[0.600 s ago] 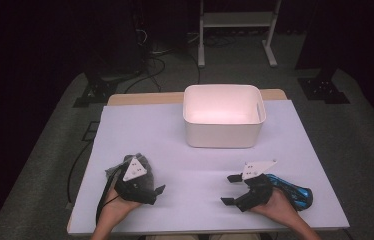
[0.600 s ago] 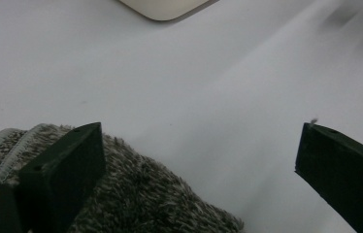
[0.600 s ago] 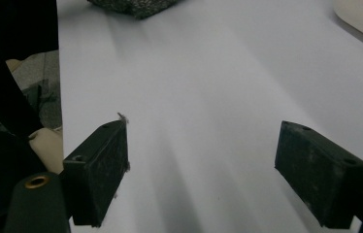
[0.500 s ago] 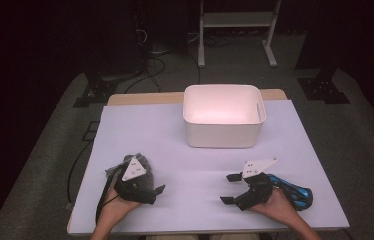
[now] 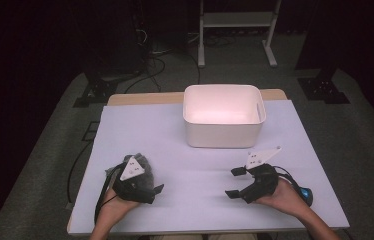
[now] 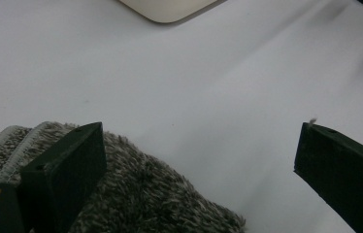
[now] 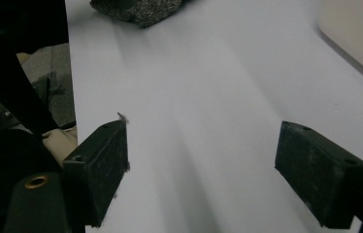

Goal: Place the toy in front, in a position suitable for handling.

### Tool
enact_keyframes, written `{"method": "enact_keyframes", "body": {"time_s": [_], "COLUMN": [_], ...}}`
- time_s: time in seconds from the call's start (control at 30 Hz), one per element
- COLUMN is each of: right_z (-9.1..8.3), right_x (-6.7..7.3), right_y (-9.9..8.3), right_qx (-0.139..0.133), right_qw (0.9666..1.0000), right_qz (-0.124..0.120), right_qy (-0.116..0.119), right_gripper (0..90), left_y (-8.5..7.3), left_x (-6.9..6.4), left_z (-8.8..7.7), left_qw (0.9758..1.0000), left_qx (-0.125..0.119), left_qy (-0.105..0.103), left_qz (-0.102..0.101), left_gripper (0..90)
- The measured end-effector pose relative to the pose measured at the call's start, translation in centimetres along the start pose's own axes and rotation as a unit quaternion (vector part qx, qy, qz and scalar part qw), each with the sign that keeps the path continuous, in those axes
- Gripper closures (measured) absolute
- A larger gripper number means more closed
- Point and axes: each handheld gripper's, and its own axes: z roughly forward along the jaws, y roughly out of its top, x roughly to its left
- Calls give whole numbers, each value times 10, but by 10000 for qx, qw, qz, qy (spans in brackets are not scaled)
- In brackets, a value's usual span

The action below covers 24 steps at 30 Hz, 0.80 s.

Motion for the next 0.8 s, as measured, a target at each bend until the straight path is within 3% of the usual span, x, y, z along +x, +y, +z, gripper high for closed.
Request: {"method": "enact_keyframes", "body": {"time_s": [0.37, 0.8], "right_z": [-34, -67], "right_x": [-7, -16], "right_y": [8, -6], "right_qx": [277, 439], "right_qw": [9993, 9975], "right_qz": [-44, 132], "right_qy": [-247, -529], "right_gripper": [176, 163], "left_y": [-1, -1], "left_x": [0, 2], "left_z": [0, -2], "left_qw": [10000, 10000], "left_qx": [10, 35], "left_qy": [-21, 34], "left_qz": [-5, 11], "left_gripper": [38, 34]}}
